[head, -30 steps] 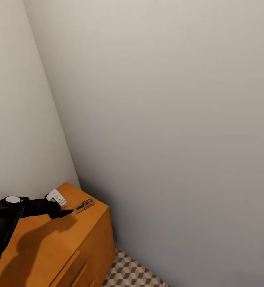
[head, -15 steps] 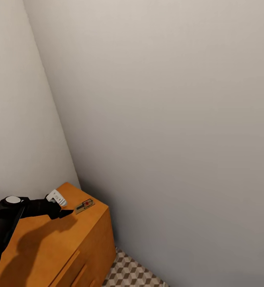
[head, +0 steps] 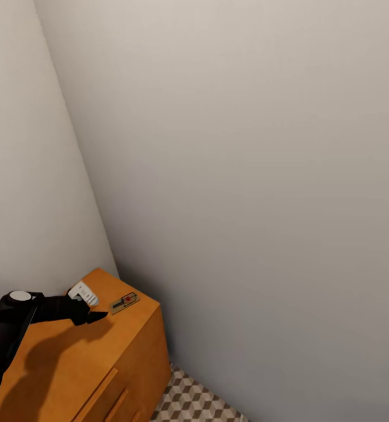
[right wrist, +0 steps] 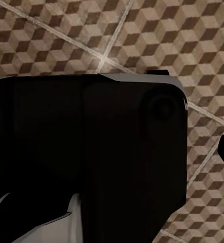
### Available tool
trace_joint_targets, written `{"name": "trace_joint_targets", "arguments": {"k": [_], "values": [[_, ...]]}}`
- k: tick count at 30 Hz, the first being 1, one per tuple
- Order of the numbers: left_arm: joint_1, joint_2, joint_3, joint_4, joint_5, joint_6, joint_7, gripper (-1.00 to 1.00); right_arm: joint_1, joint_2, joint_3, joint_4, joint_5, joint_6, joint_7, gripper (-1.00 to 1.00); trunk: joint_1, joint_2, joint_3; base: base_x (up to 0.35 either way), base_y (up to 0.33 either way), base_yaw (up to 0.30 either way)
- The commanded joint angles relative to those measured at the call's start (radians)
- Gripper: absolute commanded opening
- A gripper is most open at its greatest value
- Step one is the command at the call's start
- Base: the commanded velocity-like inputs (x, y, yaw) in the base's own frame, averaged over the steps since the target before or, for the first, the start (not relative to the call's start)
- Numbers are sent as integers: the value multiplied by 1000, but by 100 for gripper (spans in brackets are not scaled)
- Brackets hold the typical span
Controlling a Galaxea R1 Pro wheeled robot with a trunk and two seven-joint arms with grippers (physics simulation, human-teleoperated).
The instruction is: Take the four mousetraps from the cabinet in the bathroom and place them on the bathroom floor. Make sure all four end up on the same floor surface, and ensure that at least two of them are either under or directly next to the same bathroom sink.
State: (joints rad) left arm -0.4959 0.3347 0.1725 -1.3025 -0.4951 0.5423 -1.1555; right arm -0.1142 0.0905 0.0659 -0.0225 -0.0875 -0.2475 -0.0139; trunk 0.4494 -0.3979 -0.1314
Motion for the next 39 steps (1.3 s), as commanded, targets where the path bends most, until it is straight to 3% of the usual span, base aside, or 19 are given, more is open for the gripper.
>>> {"name": "trace_joint_targets", "arguments": {"k": [1, 15, 27, 39], "values": [[-1, 0, 1, 1, -5, 9, -7, 100, -1, 0, 7, 1, -9, -3, -1, 100, 1, -2, -2, 0, 0, 0], [-1, 0, 2, 8, -5, 8, -7, 100, -1, 0, 7, 1, -9, -4, -1, 100, 1, -2, -2, 8, 0, 0], [-1, 0, 1, 8, -5, 8, -6, 100, -1, 1, 8, 1, -9, -4, -1, 100, 1, -2, -2, 188, 0, 0], [-1, 0, -3, 2, -6, -13, -8, 100, -1, 2, 8, 1, -9, -4, -1, 100, 1, -2, -2, 25, 0, 0]]}}
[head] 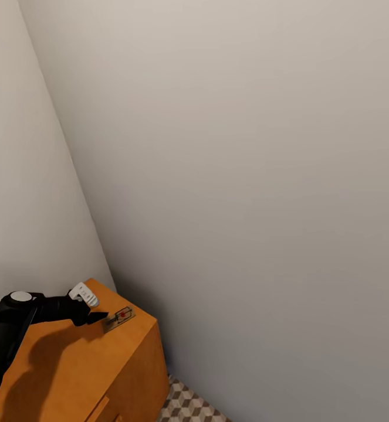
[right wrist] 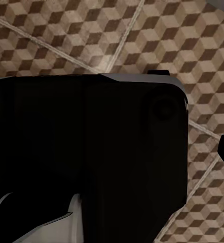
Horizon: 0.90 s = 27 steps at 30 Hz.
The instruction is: Take the four mousetraps from the cabinet in the bathroom and place them on the bathroom floor. Make sure all four end up on the same floor surface, and ensure that at least two of them are either under or directly next to the same bathroom sink.
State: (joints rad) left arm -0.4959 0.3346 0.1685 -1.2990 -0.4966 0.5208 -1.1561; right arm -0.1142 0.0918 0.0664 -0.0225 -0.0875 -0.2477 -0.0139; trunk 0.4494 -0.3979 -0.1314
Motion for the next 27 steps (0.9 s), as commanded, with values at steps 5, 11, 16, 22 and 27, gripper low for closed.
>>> {"name": "trace_joint_targets", "arguments": {"k": [5, 11, 16, 22, 27], "values": [[-1, 0, 0, 0, -4, -93, -11, 100, -1, 0, 7, 1, -9, -4, -1, 100, 1, -2, -2, 0, 0, 0], [-1, 6, -1, 8, -5, -129, -12, 100, -1, 0, 7, 1, -9, -4, -1, 100, 1, -2, -2, 0, 0, 0], [-1, 9, -11, 22, -9, -143, -13, 100, -1, 0, 7, 1, -9, -4, -1, 100, 1, -2, -2, 0, 0, 0], [-1, 27, -53, 76, -13, -250, -17, 100, -1, 0, 7, 1, -9, -3, -1, 100, 1, -2, -2, 0, 0, 0], [-1, 31, -63, 98, -16, -274, -19, 100, -1, 0, 7, 1, -9, -4, -1, 100, 1, -2, -2, 0, 0, 0]]}}
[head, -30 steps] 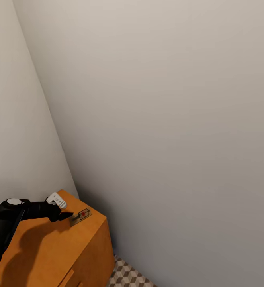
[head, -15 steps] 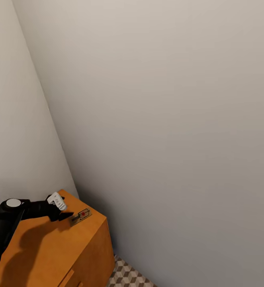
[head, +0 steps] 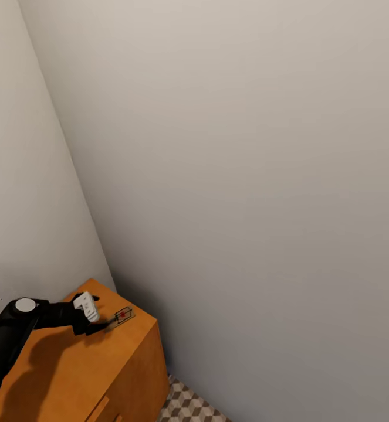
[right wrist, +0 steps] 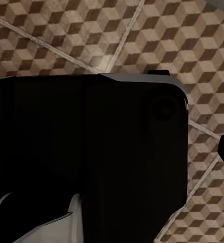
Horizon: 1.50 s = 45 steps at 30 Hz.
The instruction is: Take the four mousetraps from the cabinet in the bathroom and place them on the bathroom floor. Make sure all four end up on the same floor surface, and ensure that at least two of them are either under or directly next to the same bathroom sink.
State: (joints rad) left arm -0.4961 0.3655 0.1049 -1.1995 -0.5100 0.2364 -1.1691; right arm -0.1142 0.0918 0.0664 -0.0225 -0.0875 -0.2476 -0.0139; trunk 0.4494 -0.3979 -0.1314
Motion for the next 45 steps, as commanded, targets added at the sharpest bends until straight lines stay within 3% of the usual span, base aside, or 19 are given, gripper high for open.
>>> {"name": "trace_joint_targets", "arguments": {"k": [1, 16, 45], "values": [[-1, 0, -1, 2, -4, 7, -6, 100, -1, 0, 7, 1, -9, -4, -1, 100, 1, -2, -2, 0, 0, 0], [-1, -9, -10, 52, -6, 5, -28, 100, -1, 0, 7, 1, -9, -4, -1, 100, 1, -2, -2, 0, 0, 0], [-1, -10, -8, 57, -4, 8, -30, 100, -1, 0, 7, 1, -9, -4, -1, 100, 1, -2, -2, 0, 0, 0]]}}
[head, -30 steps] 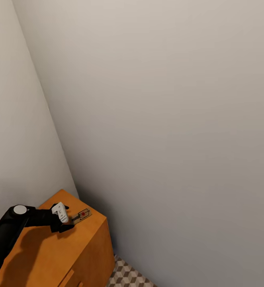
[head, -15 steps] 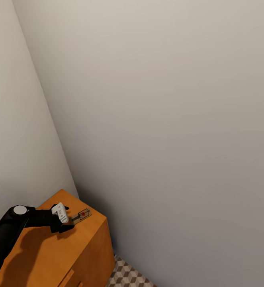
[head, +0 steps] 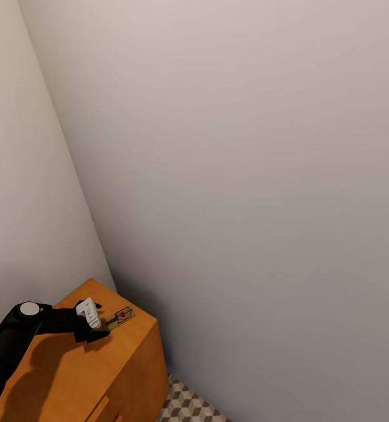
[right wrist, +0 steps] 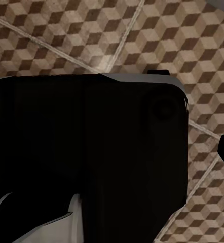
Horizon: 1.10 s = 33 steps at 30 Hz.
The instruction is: Take the four mousetraps from the cabinet in the bathroom and place them on the bathroom floor. Make sure all four end up on the same floor surface, and ensure that at least two of them are either under or directly next to the same bathroom sink.
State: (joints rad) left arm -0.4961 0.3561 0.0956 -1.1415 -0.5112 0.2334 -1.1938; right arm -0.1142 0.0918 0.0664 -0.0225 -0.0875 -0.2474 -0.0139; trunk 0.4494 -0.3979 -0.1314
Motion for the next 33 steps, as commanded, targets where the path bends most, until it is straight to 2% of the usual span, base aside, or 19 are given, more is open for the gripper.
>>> {"name": "trace_joint_targets", "arguments": {"k": [1, 13, 27, 33], "values": [[-1, 0, 1, -1, -3, 10, -6, 100, -1, 0, 7, 1, -9, -4, -1, 100, 1, -2, -2, 0, 0, 0], [-1, 0, 1, -1, -2, 10, -6, 100, -1, 0, 7, 1, -9, -4, -1, 100, 1, -2, -5, 0, 0, 0], [-1, 0, 1, 0, 0, 9, -7, 100, -1, 0, 7, 1, -9, -3, -1, 100, 1, -2, -20, 0, 0, 0], [-1, 3, 6, -5, 2, 4, -50, 100, -1, 0, 7, 1, -9, -4, -1, 100, 1, -2, -27, 0, 0, 0]]}}
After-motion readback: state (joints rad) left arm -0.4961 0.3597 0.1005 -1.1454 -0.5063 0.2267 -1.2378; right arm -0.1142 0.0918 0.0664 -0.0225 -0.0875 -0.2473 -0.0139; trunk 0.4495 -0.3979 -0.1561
